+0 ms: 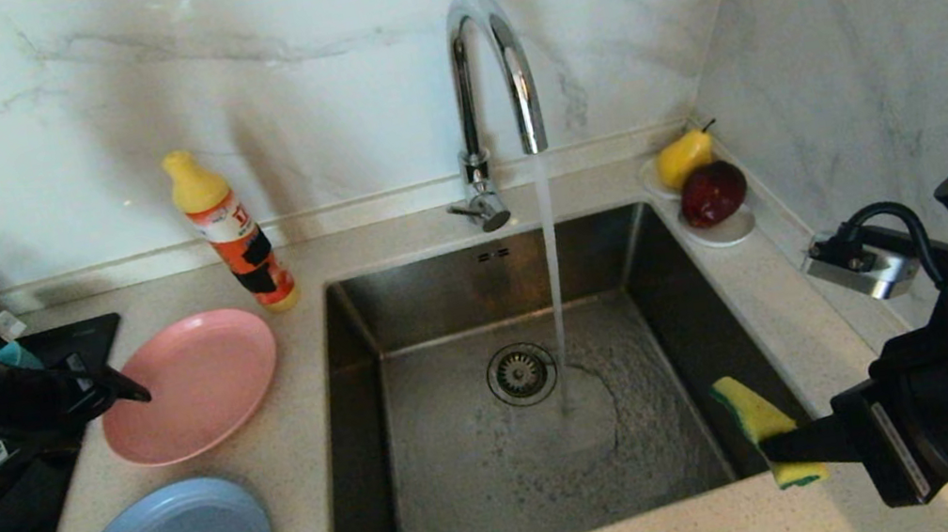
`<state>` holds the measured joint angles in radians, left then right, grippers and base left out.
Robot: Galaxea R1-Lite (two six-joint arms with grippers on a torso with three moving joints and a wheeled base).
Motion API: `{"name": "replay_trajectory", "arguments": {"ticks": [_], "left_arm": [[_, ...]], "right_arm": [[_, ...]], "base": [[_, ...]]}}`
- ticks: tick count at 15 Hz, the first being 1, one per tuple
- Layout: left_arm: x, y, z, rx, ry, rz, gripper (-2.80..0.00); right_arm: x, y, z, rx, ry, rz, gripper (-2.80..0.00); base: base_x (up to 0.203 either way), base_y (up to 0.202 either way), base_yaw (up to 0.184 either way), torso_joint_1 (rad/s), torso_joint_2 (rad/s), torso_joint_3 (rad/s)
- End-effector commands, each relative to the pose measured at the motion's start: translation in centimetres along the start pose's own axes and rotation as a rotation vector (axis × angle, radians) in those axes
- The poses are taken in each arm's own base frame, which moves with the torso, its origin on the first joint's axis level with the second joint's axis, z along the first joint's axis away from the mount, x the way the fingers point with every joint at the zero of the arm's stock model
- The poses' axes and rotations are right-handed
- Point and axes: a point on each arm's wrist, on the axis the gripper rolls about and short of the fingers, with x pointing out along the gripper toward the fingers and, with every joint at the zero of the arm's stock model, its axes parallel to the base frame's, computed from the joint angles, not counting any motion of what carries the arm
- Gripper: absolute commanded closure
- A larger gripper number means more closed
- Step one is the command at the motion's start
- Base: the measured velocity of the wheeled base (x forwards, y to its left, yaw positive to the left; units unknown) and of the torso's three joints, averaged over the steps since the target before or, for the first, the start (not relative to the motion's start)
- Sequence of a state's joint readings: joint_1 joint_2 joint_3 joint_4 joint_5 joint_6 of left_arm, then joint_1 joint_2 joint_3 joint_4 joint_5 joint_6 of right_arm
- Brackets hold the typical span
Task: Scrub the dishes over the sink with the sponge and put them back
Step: Wash the plate
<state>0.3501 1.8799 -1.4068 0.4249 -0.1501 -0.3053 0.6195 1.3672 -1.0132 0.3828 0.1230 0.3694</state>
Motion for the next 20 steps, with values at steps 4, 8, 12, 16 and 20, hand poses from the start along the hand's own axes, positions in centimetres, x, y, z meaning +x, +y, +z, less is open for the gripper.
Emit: {"name": "replay_trajectory", "arguments": {"ticks": [4,8,12,16,20], "left_arm": [[1.4,0.7,0.1,-0.013,0.024,0.027,-2.8],[3.2,0.7,0.4,-0.012,0.015,0.019,-2.8],[3.3,0.4,1.4,-0.036,-0.032,0.003,-2.8],[3.2,0.1,1.6,-0.05,-0.026,-0.049,-2.8],[4.5,0.3,1.3,-0.054,0.012,-0.066,-2.8]], "right_arm": [[0.2,-0.2,0.0,0.006,0.007,-0.006,0.0],[0.4,-0.3,-0.2,0.007,0.003,-0.004,0.0],[0.5,-0.4,-0.5,0.004,0.0,-0.006,0.0],[0.6,-0.6,-0.5,0.01,-0.001,-0.011,0.0],[0.6,-1.0,-0.6,0.019,-0.001,-0.022,0.0]], "base": [[0.0,0.0,0.0,0.0,0.0,0.0],[0.0,0.0,0.0,0.0,0.0,0.0],[0.0,0.0,0.0,0.0,0.0,0.0],[0.0,0.0,0.0,0.0,0.0,0.0],[0.0,0.0,0.0,0.0,0.0,0.0]]}}
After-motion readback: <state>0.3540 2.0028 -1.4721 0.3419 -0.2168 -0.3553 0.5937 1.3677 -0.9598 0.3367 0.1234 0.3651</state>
